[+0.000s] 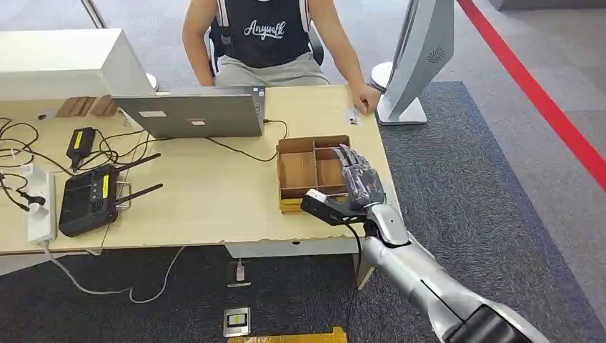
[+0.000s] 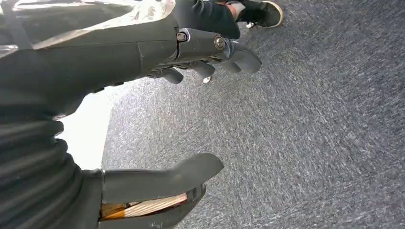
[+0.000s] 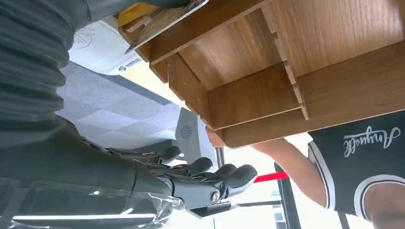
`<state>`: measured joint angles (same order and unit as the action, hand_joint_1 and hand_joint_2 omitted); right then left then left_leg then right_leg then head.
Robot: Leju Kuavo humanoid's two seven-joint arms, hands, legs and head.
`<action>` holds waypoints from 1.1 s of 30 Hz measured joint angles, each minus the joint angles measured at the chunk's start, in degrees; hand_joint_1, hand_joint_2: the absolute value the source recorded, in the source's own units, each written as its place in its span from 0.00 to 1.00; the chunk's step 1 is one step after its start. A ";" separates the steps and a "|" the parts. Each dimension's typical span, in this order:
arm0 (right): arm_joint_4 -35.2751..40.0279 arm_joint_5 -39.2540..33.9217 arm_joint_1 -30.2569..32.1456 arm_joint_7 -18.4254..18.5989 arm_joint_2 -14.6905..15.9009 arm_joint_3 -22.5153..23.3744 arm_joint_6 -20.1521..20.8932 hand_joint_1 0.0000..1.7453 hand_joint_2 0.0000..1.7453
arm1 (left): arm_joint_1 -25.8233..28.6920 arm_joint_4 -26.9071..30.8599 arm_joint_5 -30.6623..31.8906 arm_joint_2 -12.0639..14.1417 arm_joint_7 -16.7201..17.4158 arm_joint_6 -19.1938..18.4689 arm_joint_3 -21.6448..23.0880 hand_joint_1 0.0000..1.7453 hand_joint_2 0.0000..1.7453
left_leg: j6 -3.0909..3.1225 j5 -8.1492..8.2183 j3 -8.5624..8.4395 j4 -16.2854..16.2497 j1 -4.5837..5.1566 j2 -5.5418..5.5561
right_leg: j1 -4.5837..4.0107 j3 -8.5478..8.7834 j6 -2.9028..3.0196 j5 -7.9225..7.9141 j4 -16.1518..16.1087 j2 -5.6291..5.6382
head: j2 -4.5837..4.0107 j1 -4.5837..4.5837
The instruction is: Pass the card to the sensor for recognition and then transmit it.
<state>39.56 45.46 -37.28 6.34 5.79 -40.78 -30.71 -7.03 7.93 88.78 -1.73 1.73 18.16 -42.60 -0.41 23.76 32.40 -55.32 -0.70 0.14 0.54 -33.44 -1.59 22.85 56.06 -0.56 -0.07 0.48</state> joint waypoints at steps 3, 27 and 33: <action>0.00 0.00 0.00 0.00 0.00 0.00 0.00 0.00 1.00 | 0.00 0.00 0.00 0.00 0.00 0.00 0.00 0.00 1.00 | 0.00 0.00 0.00 0.00 0.00 0.00 | 0.00 0.00 0.00 0.00 0.00 0.00 | 0.00 0.00; -0.11 1.20 0.96 -2.64 0.13 -0.37 6.64 0.00 1.00 | 0.18 0.00 -0.48 -0.04 -0.59 0.37 0.00 0.00 1.00 | 0.00 0.00 0.00 0.00 0.00 0.00 | 0.00 0.00 0.00 0.00 0.00 0.00 | 0.00 0.00; -0.11 0.81 0.98 -3.02 0.13 -0.52 6.64 0.00 1.00 | 0.18 0.00 -0.48 -0.04 -0.70 0.55 0.00 0.00 1.00 | 0.00 0.00 0.00 0.00 0.00 0.00 | 0.00 0.00 0.00 0.00 0.00 0.00 | 0.00 0.00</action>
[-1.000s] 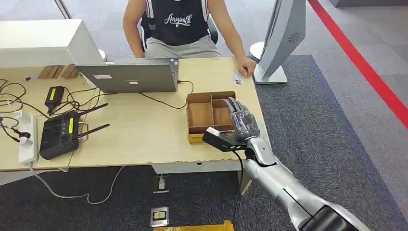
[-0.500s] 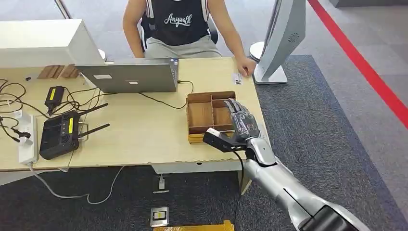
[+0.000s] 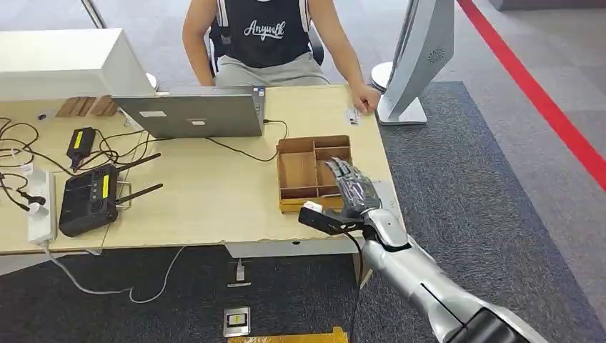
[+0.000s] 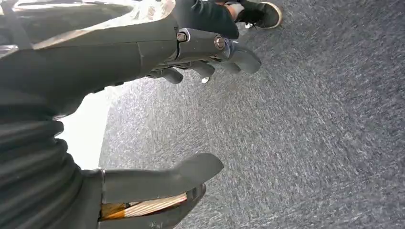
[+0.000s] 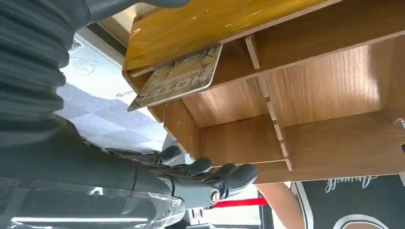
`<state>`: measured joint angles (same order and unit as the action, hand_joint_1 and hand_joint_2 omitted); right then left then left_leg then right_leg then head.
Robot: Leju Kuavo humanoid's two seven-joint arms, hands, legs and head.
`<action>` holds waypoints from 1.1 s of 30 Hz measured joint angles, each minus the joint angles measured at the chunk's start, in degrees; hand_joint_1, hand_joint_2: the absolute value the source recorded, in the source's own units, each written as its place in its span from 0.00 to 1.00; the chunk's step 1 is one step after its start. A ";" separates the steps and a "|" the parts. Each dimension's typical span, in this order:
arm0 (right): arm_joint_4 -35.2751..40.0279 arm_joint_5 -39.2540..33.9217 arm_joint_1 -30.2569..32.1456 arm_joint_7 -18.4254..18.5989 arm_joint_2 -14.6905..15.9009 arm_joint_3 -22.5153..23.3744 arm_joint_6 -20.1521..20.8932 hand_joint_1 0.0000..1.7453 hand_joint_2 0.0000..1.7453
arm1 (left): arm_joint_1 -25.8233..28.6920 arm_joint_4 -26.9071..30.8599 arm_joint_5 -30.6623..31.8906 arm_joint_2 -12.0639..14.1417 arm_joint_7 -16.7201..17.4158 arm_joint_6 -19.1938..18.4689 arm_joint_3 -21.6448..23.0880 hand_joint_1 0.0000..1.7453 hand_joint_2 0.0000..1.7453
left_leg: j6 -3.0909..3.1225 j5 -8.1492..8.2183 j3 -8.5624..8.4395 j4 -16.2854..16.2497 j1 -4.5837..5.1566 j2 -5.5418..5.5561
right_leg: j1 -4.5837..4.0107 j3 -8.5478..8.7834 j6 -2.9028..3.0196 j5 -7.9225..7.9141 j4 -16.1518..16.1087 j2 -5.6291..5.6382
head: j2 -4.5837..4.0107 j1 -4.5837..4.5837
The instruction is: Pass the card to the sensor for recognition and then transmit it.
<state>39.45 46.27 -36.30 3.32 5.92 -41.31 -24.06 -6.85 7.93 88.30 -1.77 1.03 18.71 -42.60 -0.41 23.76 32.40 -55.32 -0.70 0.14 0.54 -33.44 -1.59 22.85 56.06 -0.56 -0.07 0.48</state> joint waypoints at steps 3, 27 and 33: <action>0.00 0.00 0.02 -0.04 0.00 -0.09 0.00 0.00 1.00 | 0.00 0.00 0.00 0.00 0.00 0.00 0.00 0.00 1.00 | 0.00 0.00 0.00 0.00 0.00 0.00 | 0.00 0.00 0.00 0.00 0.00 0.00 | 0.00 0.00; -0.02 -0.96 0.02 0.11 0.00 -0.37 -0.09 0.00 1.00 | 0.01 0.00 0.00 0.00 0.42 0.00 0.00 0.00 1.00 | 0.00 0.00 0.00 0.00 0.00 0.00 | 0.00 0.00 0.00 0.00 0.00 0.00 | 0.00 0.00; -0.11 -1.46 0.00 0.57 0.02 -0.35 -0.72 0.00 1.00 | 0.01 0.00 -0.17 0.00 0.42 0.00 0.00 0.00 1.00 | 0.00 0.00 0.00 0.00 0.00 0.00 | 0.00 0.00 0.00 0.00 0.00 0.00 | 0.00 0.00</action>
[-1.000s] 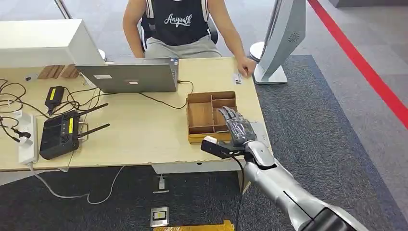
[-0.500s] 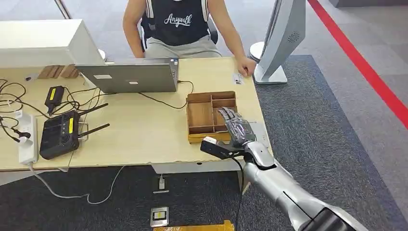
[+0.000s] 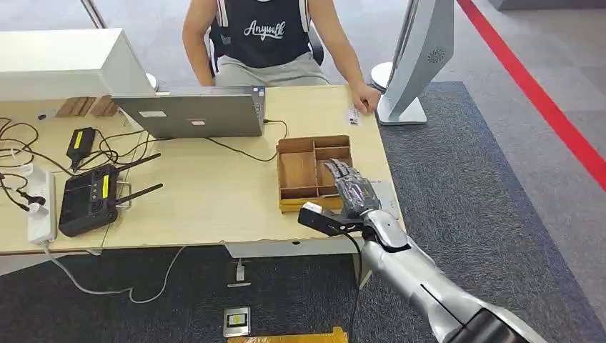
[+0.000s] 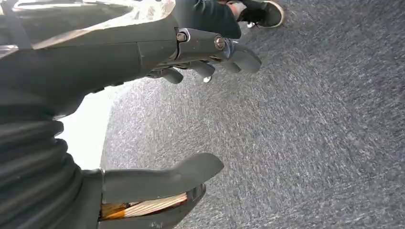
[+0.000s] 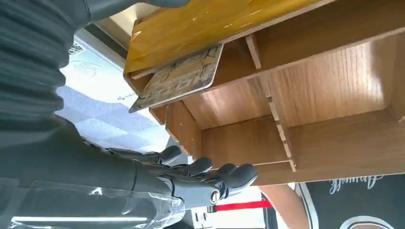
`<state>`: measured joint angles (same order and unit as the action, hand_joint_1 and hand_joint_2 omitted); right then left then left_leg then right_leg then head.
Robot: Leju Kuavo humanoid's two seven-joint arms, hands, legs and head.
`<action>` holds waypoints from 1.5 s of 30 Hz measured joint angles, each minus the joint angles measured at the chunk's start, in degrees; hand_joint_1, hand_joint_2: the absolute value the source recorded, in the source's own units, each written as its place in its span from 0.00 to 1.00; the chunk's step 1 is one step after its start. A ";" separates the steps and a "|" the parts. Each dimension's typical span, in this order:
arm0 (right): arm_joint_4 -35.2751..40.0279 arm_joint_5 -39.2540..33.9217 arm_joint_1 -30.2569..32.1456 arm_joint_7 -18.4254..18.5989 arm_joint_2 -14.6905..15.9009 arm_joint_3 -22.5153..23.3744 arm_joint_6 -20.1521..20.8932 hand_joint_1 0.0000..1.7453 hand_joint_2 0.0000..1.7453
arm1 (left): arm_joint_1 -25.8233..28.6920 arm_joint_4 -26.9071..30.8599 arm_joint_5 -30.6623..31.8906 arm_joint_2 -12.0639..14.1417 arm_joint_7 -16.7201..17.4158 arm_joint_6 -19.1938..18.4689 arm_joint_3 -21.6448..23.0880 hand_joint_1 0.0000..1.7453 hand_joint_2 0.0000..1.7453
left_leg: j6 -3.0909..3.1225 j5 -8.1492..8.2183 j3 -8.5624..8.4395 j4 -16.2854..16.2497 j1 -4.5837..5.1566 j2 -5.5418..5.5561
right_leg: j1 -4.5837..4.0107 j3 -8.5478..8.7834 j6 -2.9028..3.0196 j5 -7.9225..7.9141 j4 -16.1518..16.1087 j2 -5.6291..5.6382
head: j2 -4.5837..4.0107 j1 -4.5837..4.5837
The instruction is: Pass the card to the sensor for recognition and then transmit it.
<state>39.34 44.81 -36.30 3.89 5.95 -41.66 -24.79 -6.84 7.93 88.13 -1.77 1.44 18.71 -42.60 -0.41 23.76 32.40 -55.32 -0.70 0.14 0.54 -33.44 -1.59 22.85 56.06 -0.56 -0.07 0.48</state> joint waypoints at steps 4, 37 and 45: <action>-0.09 -0.53 -0.01 0.00 0.09 0.00 -0.46 0.00 1.00 | 0.00 0.00 0.04 0.00 -0.02 0.00 0.00 0.00 1.00 | 0.00 0.00 -0.01 0.00 0.00 0.00 | 0.00 0.00 0.00 0.00 0.00 0.00 | 0.00 0.00; -0.55 -1.64 -0.05 0.04 0.37 0.02 0.02 1.00 1.00 | 0.01 0.00 0.35 0.00 -0.24 -0.02 0.00 0.00 1.00 | 0.00 0.00 0.00 0.00 0.00 0.00 | 0.00 0.01 0.00 0.00 0.00 0.00 | 0.00 0.00; -0.99 -1.79 -0.14 0.00 0.37 0.02 -0.04 1.00 1.00 | 0.01 0.00 0.39 0.02 -0.26 -0.02 0.00 0.00 1.00 | 0.00 0.00 -0.01 0.00 0.00 0.00 | 0.00 0.01 0.00 0.00 0.00 0.00 | 0.00 0.00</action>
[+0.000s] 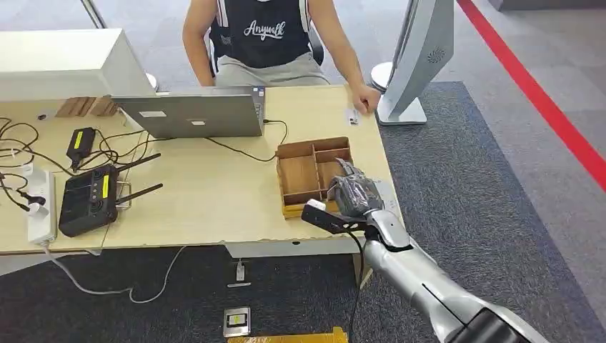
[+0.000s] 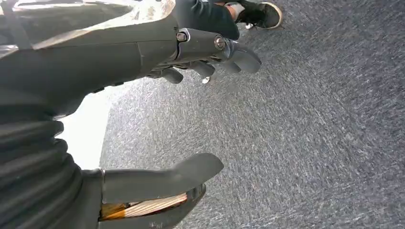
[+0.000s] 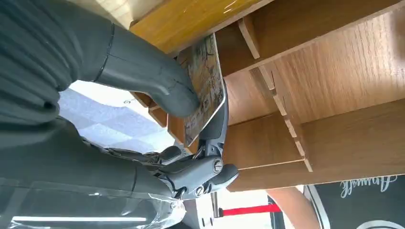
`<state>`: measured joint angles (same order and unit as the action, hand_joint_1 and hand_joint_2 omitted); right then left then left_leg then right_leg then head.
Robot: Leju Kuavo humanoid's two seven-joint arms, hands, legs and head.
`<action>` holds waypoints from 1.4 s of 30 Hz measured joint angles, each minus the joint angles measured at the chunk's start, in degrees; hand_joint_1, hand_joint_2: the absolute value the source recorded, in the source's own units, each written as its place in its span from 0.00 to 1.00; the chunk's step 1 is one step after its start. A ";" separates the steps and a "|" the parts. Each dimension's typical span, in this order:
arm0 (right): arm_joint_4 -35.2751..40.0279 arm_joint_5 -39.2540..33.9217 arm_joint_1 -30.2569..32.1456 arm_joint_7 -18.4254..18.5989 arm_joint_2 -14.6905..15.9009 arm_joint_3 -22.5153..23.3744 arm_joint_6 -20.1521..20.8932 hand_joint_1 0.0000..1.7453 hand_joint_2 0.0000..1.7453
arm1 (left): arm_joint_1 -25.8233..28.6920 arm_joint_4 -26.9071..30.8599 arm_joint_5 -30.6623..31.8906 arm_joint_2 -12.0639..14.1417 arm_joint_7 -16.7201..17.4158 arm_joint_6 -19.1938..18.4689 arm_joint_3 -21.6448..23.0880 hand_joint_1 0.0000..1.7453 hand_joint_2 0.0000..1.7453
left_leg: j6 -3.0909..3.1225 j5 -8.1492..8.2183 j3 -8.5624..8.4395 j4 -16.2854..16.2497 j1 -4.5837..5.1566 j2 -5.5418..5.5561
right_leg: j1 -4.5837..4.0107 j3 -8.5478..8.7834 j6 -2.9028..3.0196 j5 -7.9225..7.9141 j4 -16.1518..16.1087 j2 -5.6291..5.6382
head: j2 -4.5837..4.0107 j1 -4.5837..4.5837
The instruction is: Pass the card to the sensor for recognition and then transmit it.
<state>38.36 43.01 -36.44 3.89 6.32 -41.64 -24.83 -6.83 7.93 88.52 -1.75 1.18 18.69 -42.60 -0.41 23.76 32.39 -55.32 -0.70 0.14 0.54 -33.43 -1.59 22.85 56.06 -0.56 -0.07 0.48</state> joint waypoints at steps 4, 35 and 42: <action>-0.02 -0.17 0.05 -0.09 0.04 0.00 -0.13 1.00 1.00 | 0.00 0.00 0.13 -0.02 -0.22 0.02 0.00 0.00 1.00 | 0.00 0.00 0.00 0.00 0.00 0.00 | 0.00 0.00 0.00 0.00 0.00 0.00 | 0.00 0.00; 17.25 4.70 -7.36 9.51 4.42 4.70 -0.22 1.00 1.00 | -0.34 0.00 1.42 -0.02 -1.03 0.59 0.22 0.00 0.00 | 0.01 -0.01 -0.03 -0.02 0.01 -0.01 | 0.01 0.01 -0.02 -0.03 0.01 0.00 | 0.00 0.00; 24.57 6.89 -9.90 10.80 5.73 6.40 5.01 1.00 1.00 | -0.62 0.00 1.16 -0.02 -0.79 0.13 0.79 0.00 0.00 | 0.00 -0.01 -0.02 -0.01 -0.01 -0.01 | 0.02 0.02 -0.02 -0.04 0.02 0.01 | 0.00 0.00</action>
<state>62.93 49.90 -46.34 14.69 12.04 -35.23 -19.82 -7.45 7.93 89.68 -1.77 0.39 18.82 -41.81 -0.41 23.75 32.37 -55.33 -0.71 0.13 0.56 -33.41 -1.61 22.81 56.08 -0.56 -0.07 0.48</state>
